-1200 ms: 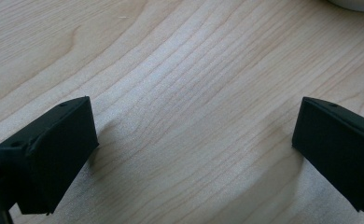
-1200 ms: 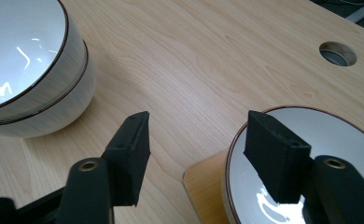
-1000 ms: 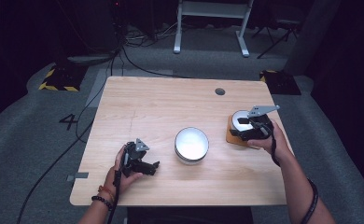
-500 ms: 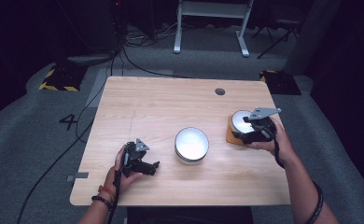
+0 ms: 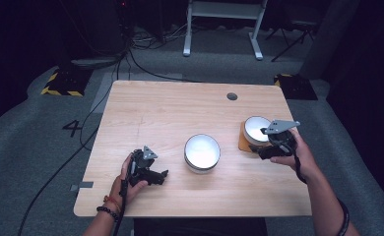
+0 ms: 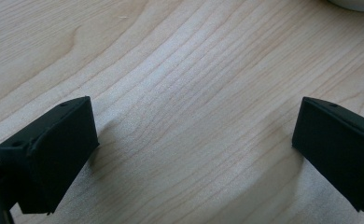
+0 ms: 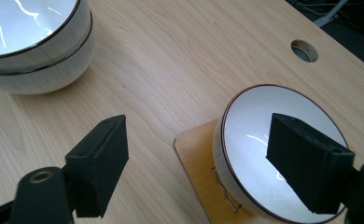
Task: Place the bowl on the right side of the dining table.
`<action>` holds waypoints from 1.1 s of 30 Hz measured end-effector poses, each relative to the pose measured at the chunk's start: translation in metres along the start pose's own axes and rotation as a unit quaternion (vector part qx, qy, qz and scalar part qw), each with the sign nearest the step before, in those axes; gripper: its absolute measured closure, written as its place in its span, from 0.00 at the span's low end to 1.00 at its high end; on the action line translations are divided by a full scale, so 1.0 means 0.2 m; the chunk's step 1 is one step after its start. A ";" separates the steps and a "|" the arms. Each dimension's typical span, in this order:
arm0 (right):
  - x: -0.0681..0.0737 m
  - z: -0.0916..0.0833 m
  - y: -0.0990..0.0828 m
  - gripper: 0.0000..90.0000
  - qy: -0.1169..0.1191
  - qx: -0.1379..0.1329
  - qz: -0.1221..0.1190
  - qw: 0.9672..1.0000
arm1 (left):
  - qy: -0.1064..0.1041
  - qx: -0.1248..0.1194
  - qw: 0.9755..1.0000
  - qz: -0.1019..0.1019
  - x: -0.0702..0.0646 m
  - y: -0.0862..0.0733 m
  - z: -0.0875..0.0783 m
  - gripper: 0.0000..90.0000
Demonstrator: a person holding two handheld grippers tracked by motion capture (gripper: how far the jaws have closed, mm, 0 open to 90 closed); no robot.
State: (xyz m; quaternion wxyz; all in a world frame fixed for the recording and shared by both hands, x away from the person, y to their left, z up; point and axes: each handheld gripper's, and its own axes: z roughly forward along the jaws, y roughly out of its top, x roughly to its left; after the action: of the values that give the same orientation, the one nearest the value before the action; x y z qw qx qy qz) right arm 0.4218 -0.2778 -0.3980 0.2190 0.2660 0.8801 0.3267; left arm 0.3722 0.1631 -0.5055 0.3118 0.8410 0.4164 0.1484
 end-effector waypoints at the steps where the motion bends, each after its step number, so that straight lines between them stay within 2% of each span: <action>1: 0.00 0.00 0.00 0.23 0.000 0.000 0.000 1.000 | 0.000 0.000 1.000 0.000 0.00 0.00 0.00 0.00; 3: 0.01 -0.03 -0.02 0.23 -0.002 -0.001 0.006 1.000 | 0.001 -0.001 1.000 0.001 0.00 0.00 0.00 0.00; 5: 0.02 -0.04 -0.04 0.23 -0.005 0.000 -0.002 1.000 | 0.000 -0.001 1.000 0.001 0.00 0.00 0.00 0.00; 7: 0.03 -0.05 -0.05 0.23 -0.012 0.004 0.008 1.000 | 0.000 -0.001 1.000 0.001 0.00 0.00 0.00 0.00; 10: 0.05 -0.06 -0.08 0.22 -0.010 0.008 -0.003 1.000 | 0.000 -0.001 1.000 0.001 0.00 0.00 0.00 0.00; 14: 0.08 -0.08 -0.11 0.23 -0.033 0.004 -0.001 0.999 | 0.001 -0.001 1.000 0.000 0.00 0.00 0.00 0.00; 16: 0.08 -0.09 -0.12 0.23 -0.034 0.005 -0.010 0.999 | 0.001 -0.001 1.000 0.000 0.00 0.00 0.00 0.00; 18: 0.09 -0.10 -0.14 0.23 -0.036 0.009 -0.003 0.999 | 0.001 -0.001 1.000 0.000 0.00 0.00 0.00 0.00; 19: 0.09 -0.10 -0.14 0.23 -0.039 0.009 -0.009 0.999 | 0.001 -0.001 1.000 0.000 0.00 0.00 0.00 0.00; 22: 0.09 -0.10 -0.17 0.22 -0.041 0.010 0.002 0.999 | 0.001 -0.002 1.000 0.001 0.00 0.00 0.00 0.00; 25: 0.09 -0.10 -0.18 0.22 -0.041 0.010 -0.003 0.999 | 0.001 -0.001 1.000 0.000 0.00 0.00 0.00 0.00; 27: 0.10 -0.11 -0.21 0.22 -0.048 0.011 0.002 0.999 | 0.001 -0.002 1.000 0.001 0.00 0.00 0.00 0.00; 29: 0.10 -0.11 -0.23 0.22 -0.040 0.012 0.002 0.999 | 0.001 -0.001 1.000 0.000 0.00 0.00 0.00 0.00; 33: 0.09 -0.11 -0.26 0.22 -0.044 0.014 0.004 0.999 | 0.001 -0.001 1.000 0.000 0.00 0.00 0.00 0.00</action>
State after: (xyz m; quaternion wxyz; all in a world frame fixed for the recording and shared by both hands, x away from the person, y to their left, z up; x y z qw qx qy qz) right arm 0.3782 -0.3107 -0.4233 0.2527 0.2868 0.8731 0.3026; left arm 0.3721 0.1630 -0.5056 0.3121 0.8407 0.4165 0.1495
